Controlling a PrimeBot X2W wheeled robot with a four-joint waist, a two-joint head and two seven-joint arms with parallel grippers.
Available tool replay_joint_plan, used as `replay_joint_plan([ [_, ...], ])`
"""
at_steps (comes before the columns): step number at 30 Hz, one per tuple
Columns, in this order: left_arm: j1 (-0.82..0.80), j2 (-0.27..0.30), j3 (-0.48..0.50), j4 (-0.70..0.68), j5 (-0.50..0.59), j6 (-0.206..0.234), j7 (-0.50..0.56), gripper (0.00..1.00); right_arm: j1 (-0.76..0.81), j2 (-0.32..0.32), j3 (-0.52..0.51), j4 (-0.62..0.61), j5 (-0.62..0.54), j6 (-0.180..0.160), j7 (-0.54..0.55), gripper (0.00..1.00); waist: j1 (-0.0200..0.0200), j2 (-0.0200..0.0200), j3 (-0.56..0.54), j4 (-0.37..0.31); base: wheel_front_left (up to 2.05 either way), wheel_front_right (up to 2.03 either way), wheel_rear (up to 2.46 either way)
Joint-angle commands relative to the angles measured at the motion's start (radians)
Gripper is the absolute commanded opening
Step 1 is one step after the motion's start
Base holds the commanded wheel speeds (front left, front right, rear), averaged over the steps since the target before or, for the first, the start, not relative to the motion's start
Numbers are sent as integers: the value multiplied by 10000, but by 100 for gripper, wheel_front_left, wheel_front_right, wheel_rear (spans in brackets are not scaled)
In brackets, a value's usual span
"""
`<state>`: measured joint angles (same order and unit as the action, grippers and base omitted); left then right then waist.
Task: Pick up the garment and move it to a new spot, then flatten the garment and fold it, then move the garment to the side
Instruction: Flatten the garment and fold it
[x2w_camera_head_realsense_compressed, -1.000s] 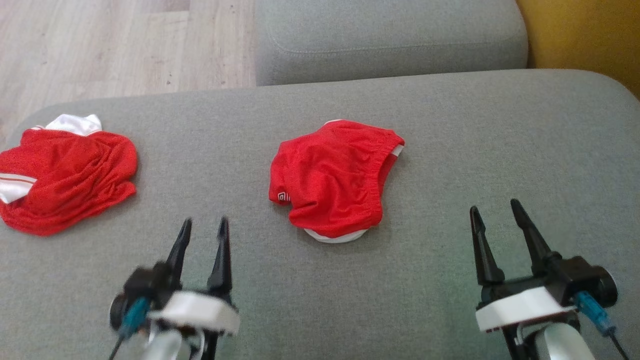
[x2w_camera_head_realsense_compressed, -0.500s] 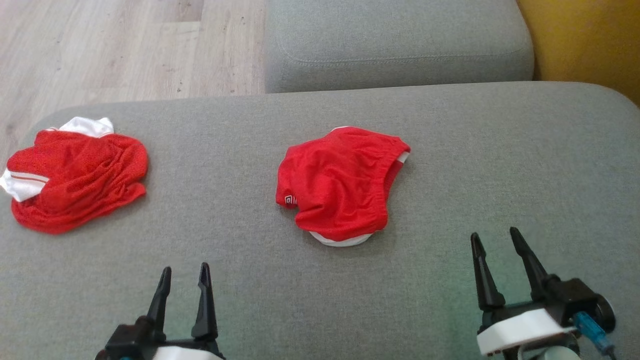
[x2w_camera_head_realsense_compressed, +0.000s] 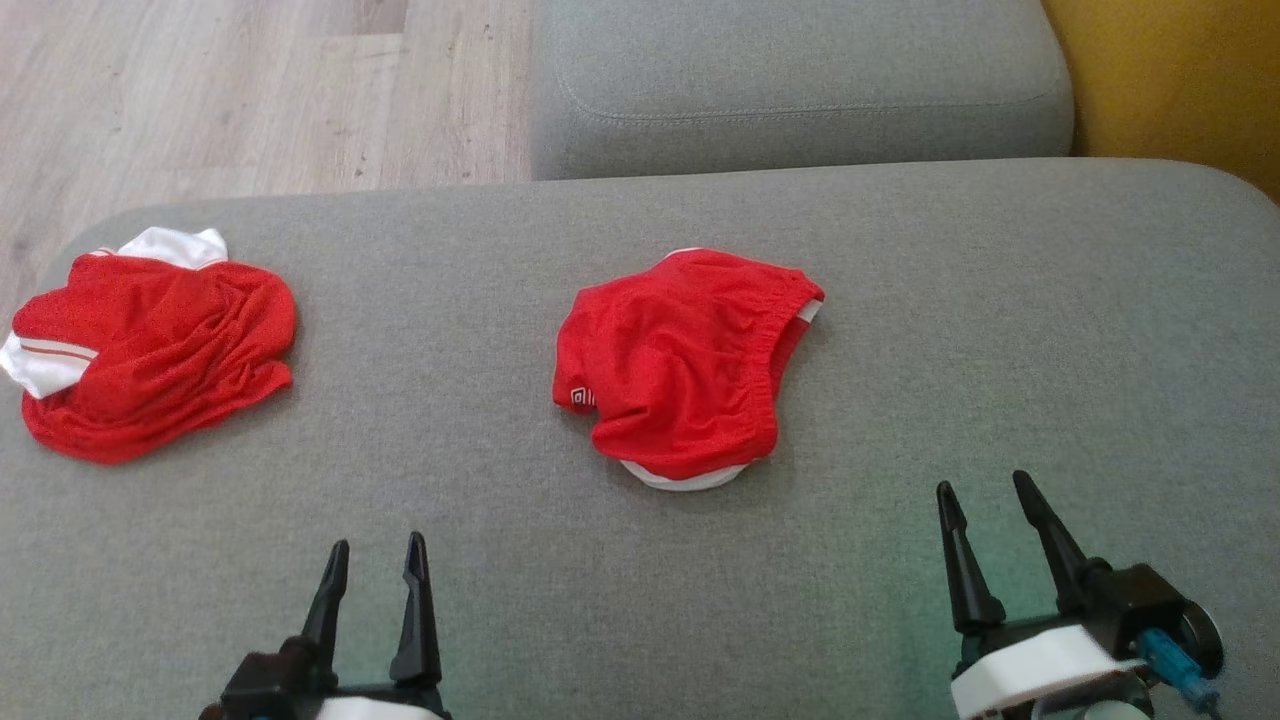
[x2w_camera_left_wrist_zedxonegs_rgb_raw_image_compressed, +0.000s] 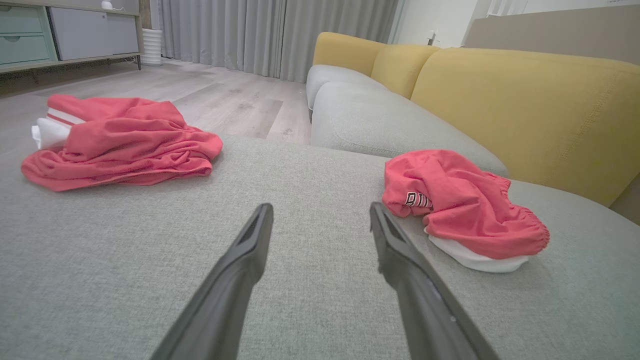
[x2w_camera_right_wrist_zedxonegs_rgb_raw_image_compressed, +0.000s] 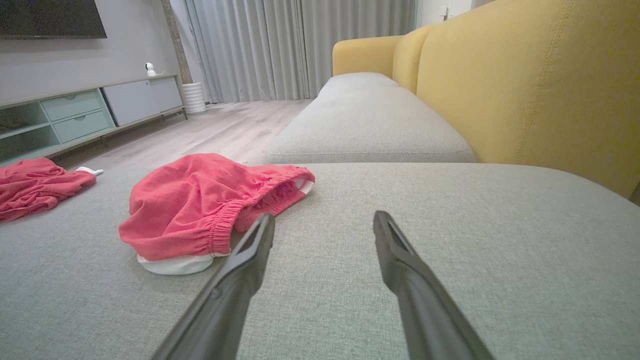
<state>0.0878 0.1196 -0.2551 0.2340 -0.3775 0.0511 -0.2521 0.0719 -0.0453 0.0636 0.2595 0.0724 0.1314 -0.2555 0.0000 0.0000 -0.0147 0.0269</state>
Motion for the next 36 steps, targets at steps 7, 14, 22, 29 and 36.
replay_joint_plan([
  [7, -329, -48, 459, -172, 171, -103, -97, 100, -384, -49, 210, -246, 28, -7, -63, 100, 0, 0, 41, 25, 0, 0, 0],
  [14, -325, -66, 496, -137, 236, -121, -97, 100, -397, -49, 176, -254, 18, -7, -63, 100, 0, 0, 125, 108, 0, 0, 0],
  [22, -557, -123, 472, -171, 344, -144, -97, 100, -1127, -49, 680, 384, -411, -7, -63, 100, 0, 0, 653, 580, 0, 0, 0],
  [29, -941, -258, 459, -241, 439, -176, -97, 100, -2850, -49, 1451, 2240, -975, -7, 498, 100, 0, 0, 1352, 1328, 0, 0, 0],
  [36, -1118, -431, 487, -218, 538, -252, -97, 100, -3938, -49, 1529, 3990, -1288, -7, 664, 100, 0, 0, 1783, 1924, 0, 0, 0],
])
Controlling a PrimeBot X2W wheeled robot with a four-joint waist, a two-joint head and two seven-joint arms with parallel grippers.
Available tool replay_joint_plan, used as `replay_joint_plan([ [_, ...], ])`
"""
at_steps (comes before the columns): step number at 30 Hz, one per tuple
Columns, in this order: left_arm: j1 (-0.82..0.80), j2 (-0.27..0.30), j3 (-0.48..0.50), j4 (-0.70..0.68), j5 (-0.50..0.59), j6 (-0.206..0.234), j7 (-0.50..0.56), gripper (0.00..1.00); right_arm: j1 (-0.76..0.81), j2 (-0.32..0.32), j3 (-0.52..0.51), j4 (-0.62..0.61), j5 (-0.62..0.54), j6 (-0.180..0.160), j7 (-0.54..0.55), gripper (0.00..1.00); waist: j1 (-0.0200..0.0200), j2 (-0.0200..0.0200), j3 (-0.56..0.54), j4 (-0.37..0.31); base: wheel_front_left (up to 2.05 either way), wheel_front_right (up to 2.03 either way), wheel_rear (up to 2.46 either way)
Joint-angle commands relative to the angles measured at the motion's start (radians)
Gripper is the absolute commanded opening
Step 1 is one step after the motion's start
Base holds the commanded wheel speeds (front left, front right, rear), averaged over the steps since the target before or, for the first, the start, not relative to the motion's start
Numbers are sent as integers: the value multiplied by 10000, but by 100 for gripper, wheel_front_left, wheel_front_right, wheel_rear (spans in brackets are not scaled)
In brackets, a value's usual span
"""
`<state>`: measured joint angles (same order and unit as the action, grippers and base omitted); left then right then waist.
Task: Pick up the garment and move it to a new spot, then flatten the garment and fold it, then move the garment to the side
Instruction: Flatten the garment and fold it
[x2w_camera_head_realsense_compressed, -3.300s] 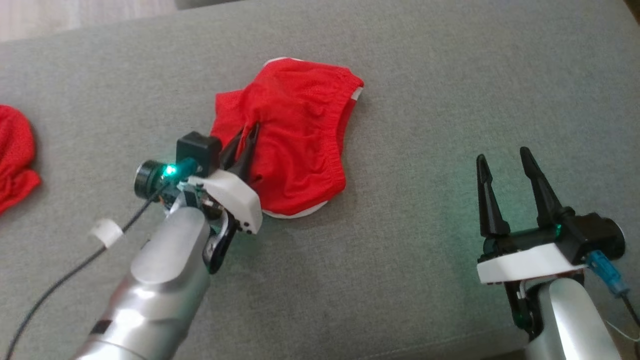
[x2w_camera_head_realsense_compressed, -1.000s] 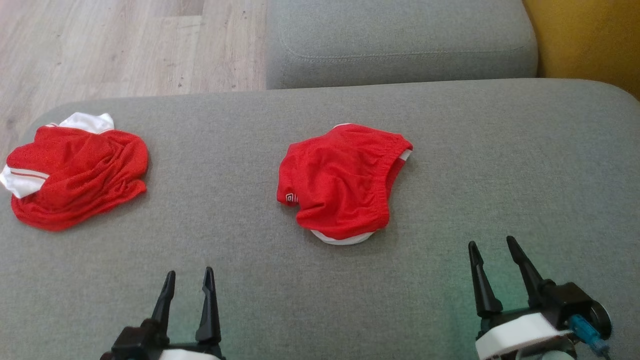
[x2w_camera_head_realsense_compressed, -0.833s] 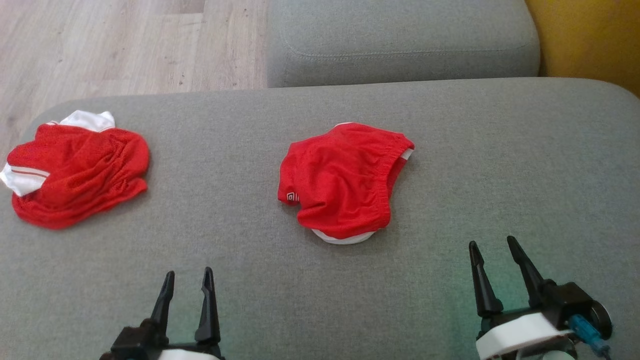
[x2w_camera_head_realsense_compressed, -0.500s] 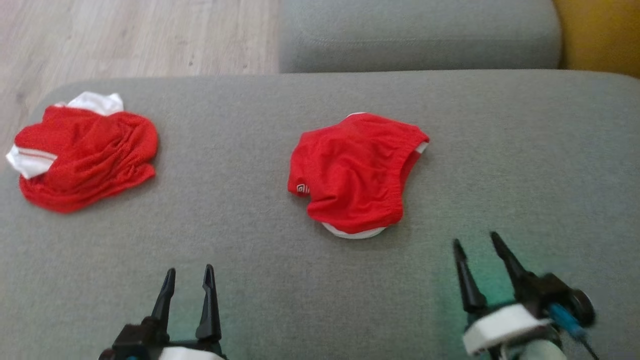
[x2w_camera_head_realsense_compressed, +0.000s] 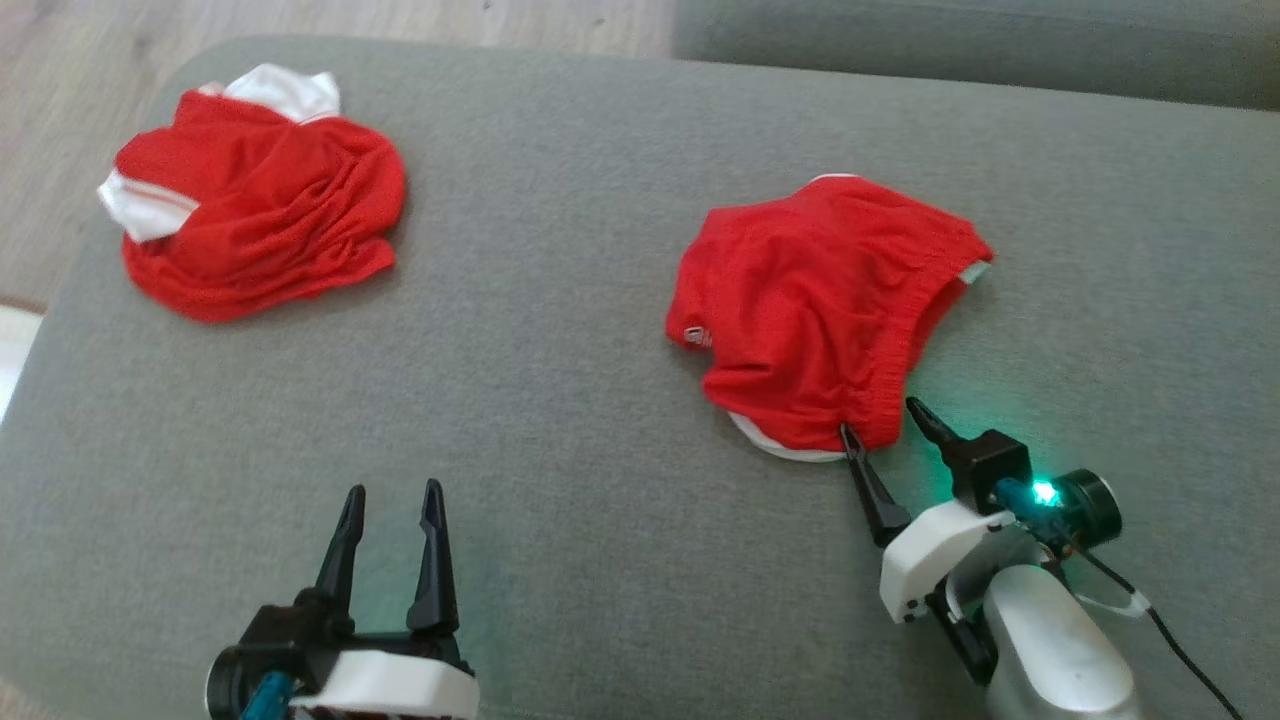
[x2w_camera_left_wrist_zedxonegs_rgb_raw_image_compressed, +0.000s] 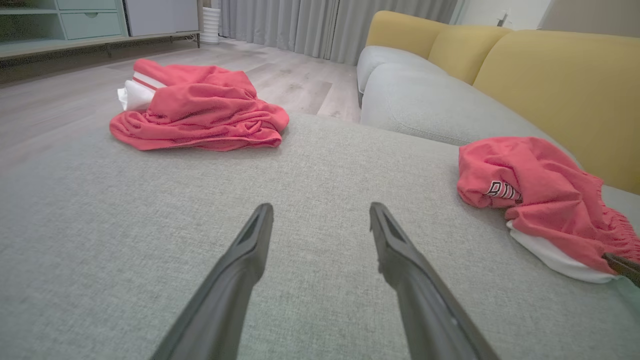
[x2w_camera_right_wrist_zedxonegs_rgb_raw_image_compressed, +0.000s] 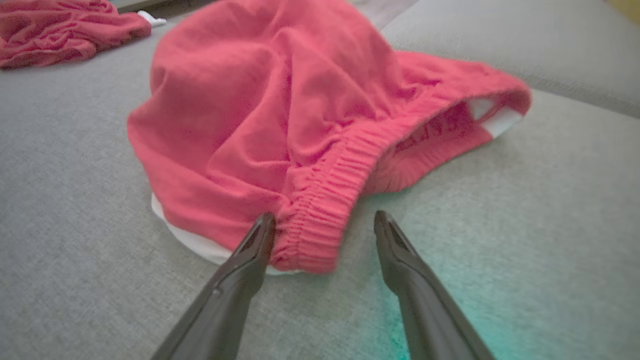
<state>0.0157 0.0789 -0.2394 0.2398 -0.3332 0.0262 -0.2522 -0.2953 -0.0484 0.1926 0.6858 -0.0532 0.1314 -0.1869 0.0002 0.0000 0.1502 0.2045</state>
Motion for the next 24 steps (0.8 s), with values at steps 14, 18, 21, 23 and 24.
replay_joint_plan([
  [14, -326, -185, 616, -162, 258, -106, -95, 100, -672, -18, 1775, -1223, 1230, -7, -578, 0, -2, 0, -230, -40, 0, 0, 0],
  [18, -262, -208, 683, -110, 312, -158, -95, 100, -789, -18, 2780, -2971, 1791, -7, -410, 0, -2, 0, -540, -133, 0, 0, 0],
  [21, -228, -218, 726, -81, 336, -178, -95, 100, -1020, -18, 3354, -4069, 2173, -7, -107, 0, -2, 0, -692, -152, 0, 0, 0],
  [23, -213, -221, 740, -74, 344, -180, -95, 100, -1139, -18, 3528, -4417, 2270, -7, -2, 0, -2, 0, -732, -161, 0, 0, 0],
  [24, -199, -224, 755, -67, 351, -182, -95, 100, -1259, -18, 3685, -4753, 2446, -7, 101, 0, -2, 0, -773, -169, 0, 0, 0],
])
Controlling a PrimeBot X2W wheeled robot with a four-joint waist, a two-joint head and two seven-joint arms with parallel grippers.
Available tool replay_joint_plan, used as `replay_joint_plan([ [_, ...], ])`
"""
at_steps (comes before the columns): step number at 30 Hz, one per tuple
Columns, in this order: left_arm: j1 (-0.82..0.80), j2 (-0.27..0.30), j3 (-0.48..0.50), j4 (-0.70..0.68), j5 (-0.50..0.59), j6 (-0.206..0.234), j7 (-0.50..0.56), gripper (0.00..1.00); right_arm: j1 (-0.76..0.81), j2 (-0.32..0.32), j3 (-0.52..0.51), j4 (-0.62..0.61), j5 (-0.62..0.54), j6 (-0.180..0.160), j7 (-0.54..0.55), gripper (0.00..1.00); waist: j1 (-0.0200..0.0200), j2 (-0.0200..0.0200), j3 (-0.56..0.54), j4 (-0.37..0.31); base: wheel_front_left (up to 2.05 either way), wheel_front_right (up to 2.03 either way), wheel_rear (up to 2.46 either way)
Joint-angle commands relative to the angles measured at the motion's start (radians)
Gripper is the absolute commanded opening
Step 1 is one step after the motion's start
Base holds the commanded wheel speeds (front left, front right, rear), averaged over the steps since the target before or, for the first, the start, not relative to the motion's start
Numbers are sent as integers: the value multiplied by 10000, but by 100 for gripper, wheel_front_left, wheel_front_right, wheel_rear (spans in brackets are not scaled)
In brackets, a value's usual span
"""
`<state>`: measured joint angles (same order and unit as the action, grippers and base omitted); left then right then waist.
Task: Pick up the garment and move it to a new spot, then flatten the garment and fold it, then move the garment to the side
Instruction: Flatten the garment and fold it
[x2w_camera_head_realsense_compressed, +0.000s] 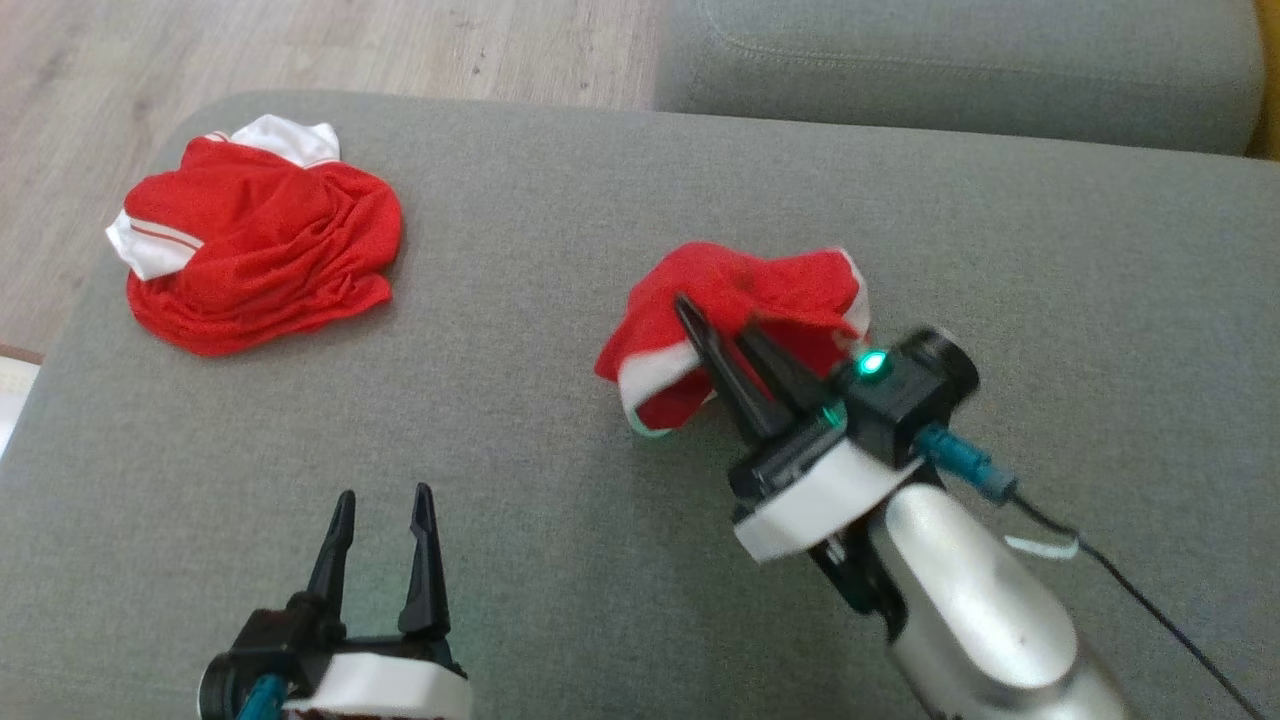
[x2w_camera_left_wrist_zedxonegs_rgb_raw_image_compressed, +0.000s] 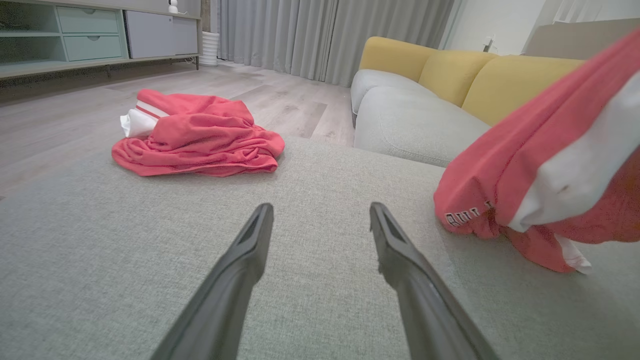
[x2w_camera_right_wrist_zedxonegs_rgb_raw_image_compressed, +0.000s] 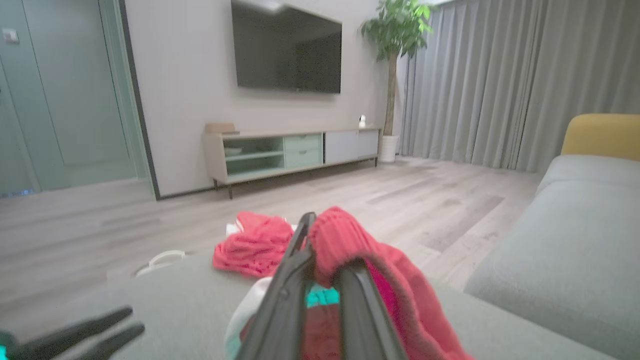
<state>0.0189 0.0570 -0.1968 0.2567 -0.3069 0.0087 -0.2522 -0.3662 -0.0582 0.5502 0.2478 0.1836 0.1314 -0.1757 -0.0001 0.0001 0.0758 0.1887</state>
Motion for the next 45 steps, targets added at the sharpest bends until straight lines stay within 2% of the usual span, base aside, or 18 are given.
replay_joint_plan([
  [1, -206, -10, 357, -232, 108, -12, -95, 100, -815, 80, 291, -941, 457, -7, 204, 0, 1, -1, -88, -25, 0, 0, 0],
  [5, -184, -21, 364, -250, 140, -45, -95, 100, -1189, 80, -204, -1490, 1061, -7, 520, 0, 1, -1, -157, -14, 0, 0, 0],
  [7, -184, -29, 341, -269, 154, -59, -95, 100, -1216, 80, -1189, -1327, 1140, -7, 749, 0, 1, -1, -139, 2, 0, 0, 0],
  [13, -256, -47, 248, -292, 129, -93, -95, 100, -923, 80, -3353, 505, -13, -7, 1374, 0, 1, -1, 131, 6, 0, 0, 0],
  [18, -366, -56, 174, -300, 142, -113, -95, 100, -684, 80, -4765, 2050, -887, -7, 1291, 0, 1, -1, 379, -19, 0, 0, 0],
  [23, -418, -61, 92, -297, 189, -147, -95, 100, -682, 34, -5908, 3039, -1642, -7, 923, 0, 1, -1, 550, -92, 0, 0, 0],
  [27, -475, -64, -28, -273, 212, -179, -95, 100, -775, -176, -6394, 3600, -2020, -7, 566, 0, 1, -1, 641, -145, 0, 0, 0],
  [28, -495, -65, -66, -267, 201, -186, -95, 100, -792, -256, -6398, 3743, -2116, -7, 500, 13, 1, -1, 665, -157, 0, 0, 0],
  [29, -512, -65, -102, -261, 189, -186, -95, 100, -807, -321, -6395, 3879, -2159, -7, 416, 36, 1, -1, 680, -170, 0, 0, 0],
  [30, -526, -65, -141, -251, 176, -185, -95, 100, -818, -398, -6370, 3990, -2216, -7, 293, 100, 1, -1, 692, -186, 0, 0, 0],
  [38, -514, -67, -400, -167, 103, -163, -95, 100, -542, -629, -6267, 4436, -2209, -7, -373, 100, 1, -1, 566, -382, 0, 0, 0],
  [45, -472, -67, -581, -129, 60, -177, -95, 100, 205, -542, -6624, 3681, -2185, -7, -697, 100, 1, -1, 298, -576, 0, 0, 0],
])
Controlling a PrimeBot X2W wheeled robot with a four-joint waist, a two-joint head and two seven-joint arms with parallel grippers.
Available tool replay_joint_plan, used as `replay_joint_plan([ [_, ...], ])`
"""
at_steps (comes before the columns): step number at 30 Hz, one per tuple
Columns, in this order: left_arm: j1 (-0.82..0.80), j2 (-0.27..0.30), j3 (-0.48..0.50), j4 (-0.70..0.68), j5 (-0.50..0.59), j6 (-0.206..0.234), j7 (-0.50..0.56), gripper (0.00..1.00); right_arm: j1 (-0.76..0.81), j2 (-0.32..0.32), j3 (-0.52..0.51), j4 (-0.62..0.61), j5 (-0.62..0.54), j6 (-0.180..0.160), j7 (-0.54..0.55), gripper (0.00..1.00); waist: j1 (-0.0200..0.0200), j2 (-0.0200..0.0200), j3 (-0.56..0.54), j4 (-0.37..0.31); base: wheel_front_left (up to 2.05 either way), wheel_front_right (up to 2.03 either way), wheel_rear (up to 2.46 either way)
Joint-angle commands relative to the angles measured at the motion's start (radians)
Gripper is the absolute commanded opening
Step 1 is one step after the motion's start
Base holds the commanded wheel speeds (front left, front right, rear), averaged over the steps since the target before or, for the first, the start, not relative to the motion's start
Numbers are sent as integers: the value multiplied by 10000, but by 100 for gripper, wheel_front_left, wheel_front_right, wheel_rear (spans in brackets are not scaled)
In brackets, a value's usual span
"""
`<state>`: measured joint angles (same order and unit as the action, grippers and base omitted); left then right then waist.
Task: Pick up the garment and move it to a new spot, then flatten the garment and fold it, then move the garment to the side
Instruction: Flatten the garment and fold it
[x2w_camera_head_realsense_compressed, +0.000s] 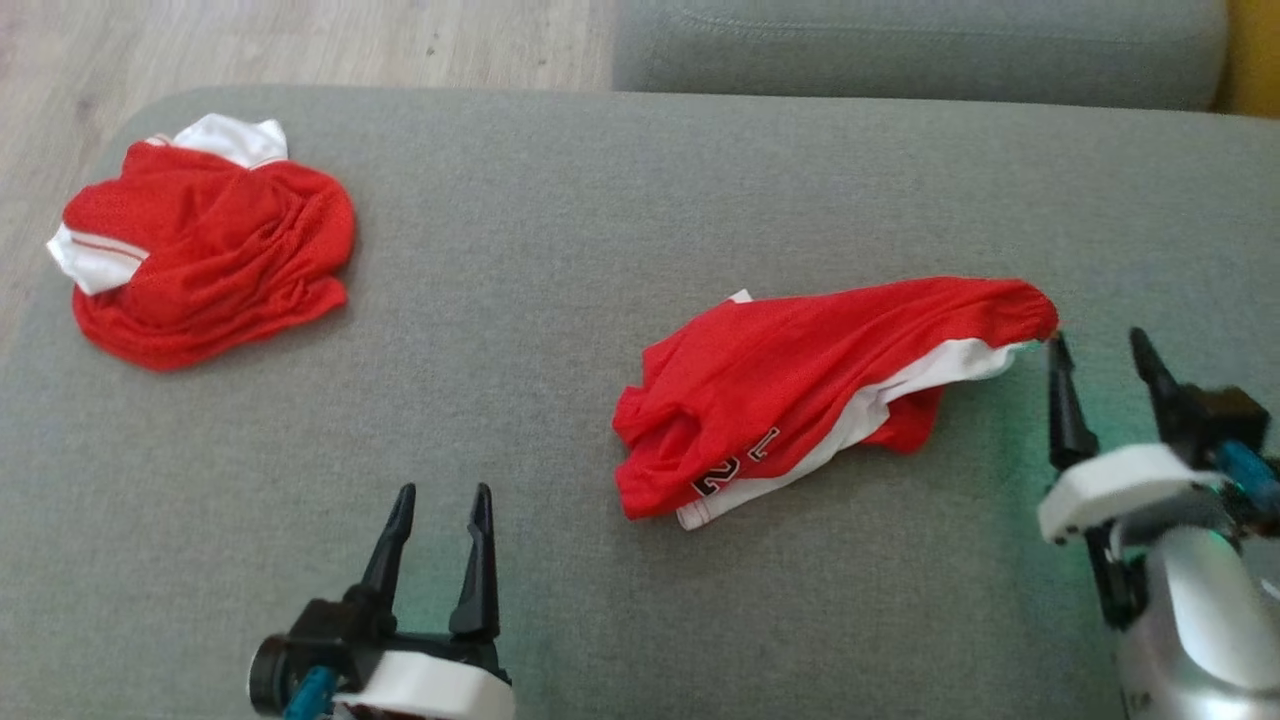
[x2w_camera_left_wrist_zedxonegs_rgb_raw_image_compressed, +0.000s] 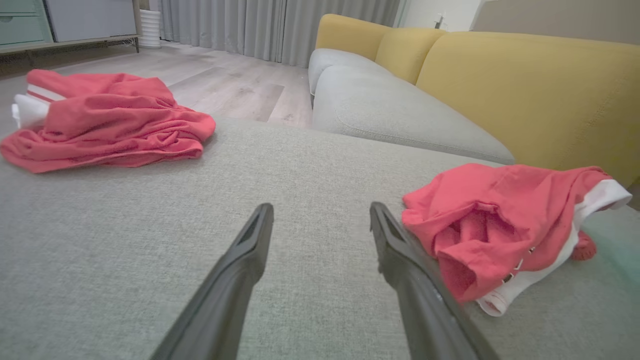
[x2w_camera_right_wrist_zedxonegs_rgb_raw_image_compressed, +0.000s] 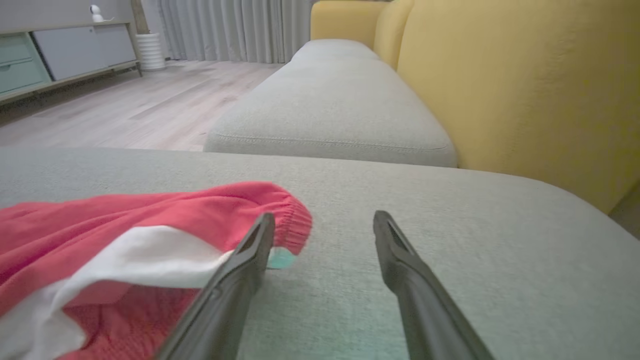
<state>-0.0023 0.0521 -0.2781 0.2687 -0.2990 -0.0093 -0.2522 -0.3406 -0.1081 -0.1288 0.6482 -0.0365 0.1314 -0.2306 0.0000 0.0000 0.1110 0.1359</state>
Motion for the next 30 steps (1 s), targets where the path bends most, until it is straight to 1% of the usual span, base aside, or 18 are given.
replay_joint_plan([
  [1, -258, -17, 207, -236, -18, 1, -95, 100, 103, -20, 72, -558, -1, -7, -183, 100, 0, 0, -113, -92, 0, 0, 0],
  [5, -257, -18, 36, -152, -10, -129, -95, 100, 733, 194, -80, -1811, -50, -7, -263, 100, 0, 0, -244, -293, 0, 0, 0],
  [8, -378, -18, -317, 152, 82, -361, -92, 100, 1195, 399, 217, -2802, 115, -7, -284, 100, 0, 0, -241, -485, 0, 0, 0],
  [12, -778, -18, -1073, 663, 178, -716, 181, 100, 1652, 536, 618, -3811, 351, -7, -277, 100, 0, 0, -91, -750, 0, 0, 0],
  [16, -1363, -18, -1677, 1241, 127, -893, 491, 100, 1831, 570, 996, -4470, 543, -7, -104, 100, 0, 0, 192, -1017, 0, 0, 0],
  [22, -2270, -18, -1918, 2375, 21, -885, 778, 100, 1788, 575, 1233, -5107, 832, -7, 27, 100, 0, 0, 641, -1440, 0, 0, 0],
  [23, -2401, -18, -1974, 2445, -29, -911, 703, 92, 1779, 576, 1182, -5193, 874, -7, 18, 100, 0, 0, 695, -1484, 0, 0, 0],
  [24, -2509, -18, -2027, 2440, -104, -937, 580, 62, 1780, 576, 1128, -5261, 898, -7, 14, 100, 0, 0, 744, -1532, 0, 0, 0],
  [25, -2594, -18, -2082, 2378, -182, -960, 439, 7, 1797, 576, 1059, -5313, 885, -7, 12, 100, 0, 0, 769, -1556, 0, 0, 0],
  [26, -2669, -18, -2095, 2260, -240, -967, 288, 0, 1821, 576, 970, -5357, 877, -7, 6, 100, 0, 0, 785, -1570, 0, 0, 0],
  [30, -2820, -18, -1807, 1499, -402, -784, -39, 0, 1918, 577, 706, -5420, 847, -7, -18, 100, 0, 0, 795, -1572, 0, 0, 0],
])
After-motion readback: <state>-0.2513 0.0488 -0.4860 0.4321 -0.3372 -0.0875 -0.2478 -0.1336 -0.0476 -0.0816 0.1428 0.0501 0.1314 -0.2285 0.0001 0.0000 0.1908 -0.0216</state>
